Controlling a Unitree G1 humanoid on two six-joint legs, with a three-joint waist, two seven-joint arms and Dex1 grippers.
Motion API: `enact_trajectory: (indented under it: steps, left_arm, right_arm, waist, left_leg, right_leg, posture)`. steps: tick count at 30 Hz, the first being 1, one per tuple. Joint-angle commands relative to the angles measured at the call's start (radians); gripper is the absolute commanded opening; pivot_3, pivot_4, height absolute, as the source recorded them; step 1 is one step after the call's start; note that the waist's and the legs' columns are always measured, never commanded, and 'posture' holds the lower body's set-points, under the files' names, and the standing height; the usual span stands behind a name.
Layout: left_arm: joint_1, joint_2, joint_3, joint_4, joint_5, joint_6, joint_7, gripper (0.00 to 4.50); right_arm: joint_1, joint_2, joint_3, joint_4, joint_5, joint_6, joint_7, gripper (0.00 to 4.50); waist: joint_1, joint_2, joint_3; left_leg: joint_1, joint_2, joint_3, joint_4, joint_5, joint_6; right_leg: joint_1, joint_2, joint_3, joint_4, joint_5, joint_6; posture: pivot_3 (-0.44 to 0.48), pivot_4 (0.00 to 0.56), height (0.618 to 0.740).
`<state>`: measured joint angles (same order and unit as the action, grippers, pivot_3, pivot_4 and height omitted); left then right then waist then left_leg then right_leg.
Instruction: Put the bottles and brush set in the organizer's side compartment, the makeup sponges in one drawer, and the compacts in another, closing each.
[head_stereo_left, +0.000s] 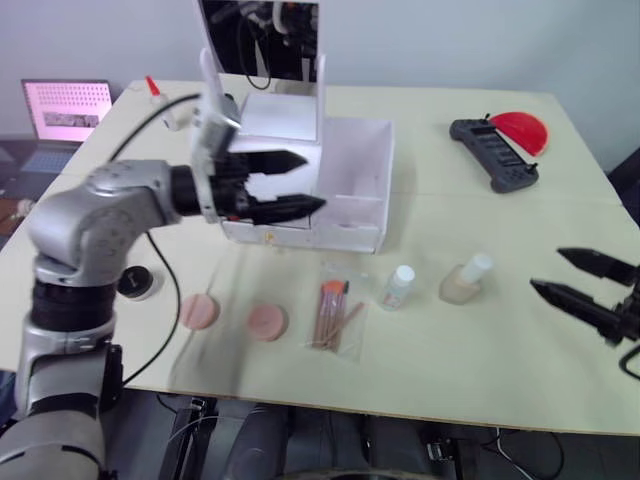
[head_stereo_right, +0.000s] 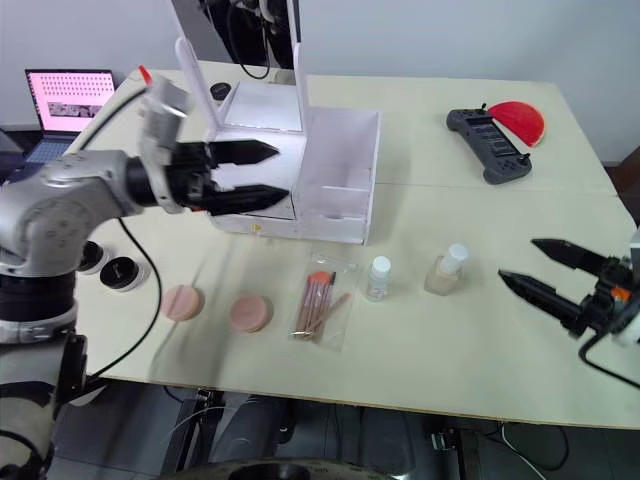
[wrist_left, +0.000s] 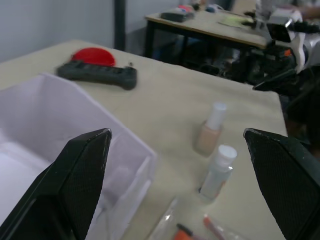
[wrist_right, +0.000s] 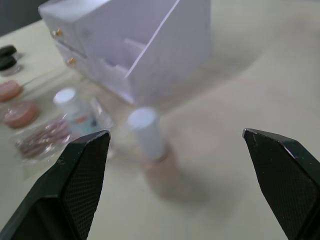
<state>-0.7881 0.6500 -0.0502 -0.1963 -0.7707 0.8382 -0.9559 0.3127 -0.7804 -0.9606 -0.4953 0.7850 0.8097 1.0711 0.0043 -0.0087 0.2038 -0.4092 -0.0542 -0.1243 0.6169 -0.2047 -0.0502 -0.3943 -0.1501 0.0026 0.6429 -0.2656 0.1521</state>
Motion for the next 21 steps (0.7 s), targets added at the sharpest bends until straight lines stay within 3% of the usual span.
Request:
enact_trajectory:
  steps: [1, 5, 8, 16, 21]
  left_arm:
    - [0.002, -0.010, -0.035, 0.021, 0.062, -0.077, -0.052, 4.45]
    - [-0.002, -0.034, -0.068, 0.039, 0.100, -0.119, -0.091, 4.45]
    - [-0.006, -0.051, -0.065, 0.047, 0.130, -0.153, -0.088, 4.45]
    - [0.089, -0.068, -0.024, -0.030, 0.130, -0.173, -0.051, 4.45]
    - [0.130, -0.075, -0.004, -0.100, 0.102, -0.146, -0.016, 4.45]
  right_arm:
    - [0.085, 0.039, -0.092, -0.160, 0.082, 0.034, -0.071, 4.50]
    - [0.142, 0.078, -0.086, -0.255, 0.106, 0.026, -0.170, 4.50]
    - [0.121, 0.077, 0.057, -0.277, 0.006, -0.028, -0.255, 4.50]
    - [-0.017, 0.112, 0.341, -0.158, -0.144, -0.174, -0.359, 4.50]
    - [-0.063, 0.110, 0.429, -0.074, -0.185, -0.227, -0.354, 4.50]
  waist:
    - [-0.007, -0.001, 0.000]
    - [-0.014, -0.001, 0.000]
    - [-0.018, -0.002, 0.000]
    - [-0.016, -0.002, 0.000]
    - [-0.010, -0.002, 0.000]
  left_leg:
    - [0.000, 0.000, 0.000, 0.000, 0.000, 0.000]
    - [0.001, 0.001, 0.000, 0.000, 0.000, 0.000]
    - [0.001, 0.001, 0.001, 0.000, 0.000, 0.000]
    - [-0.002, 0.001, 0.001, -0.002, 0.000, 0.000]
    - [-0.002, 0.001, 0.000, -0.002, 0.000, 0.000]
  right_leg:
    - [0.000, 0.000, 0.000, 0.000, 0.000, 0.000]
    - [0.001, 0.000, 0.000, -0.003, -0.001, -0.004]
    - [0.004, 0.000, 0.000, -0.009, 0.001, -0.003]
    - [0.003, 0.000, 0.000, -0.014, 0.007, -0.001]
    - [0.003, 0.000, 0.000, -0.014, 0.007, 0.000]
  posture:
    - [0.000, 0.150, 0.740]
    - [0.000, 0.150, 0.740]
    - [0.000, 0.150, 0.740]
    - [0.000, 0.150, 0.740]
    - [0.000, 0.150, 0.740]
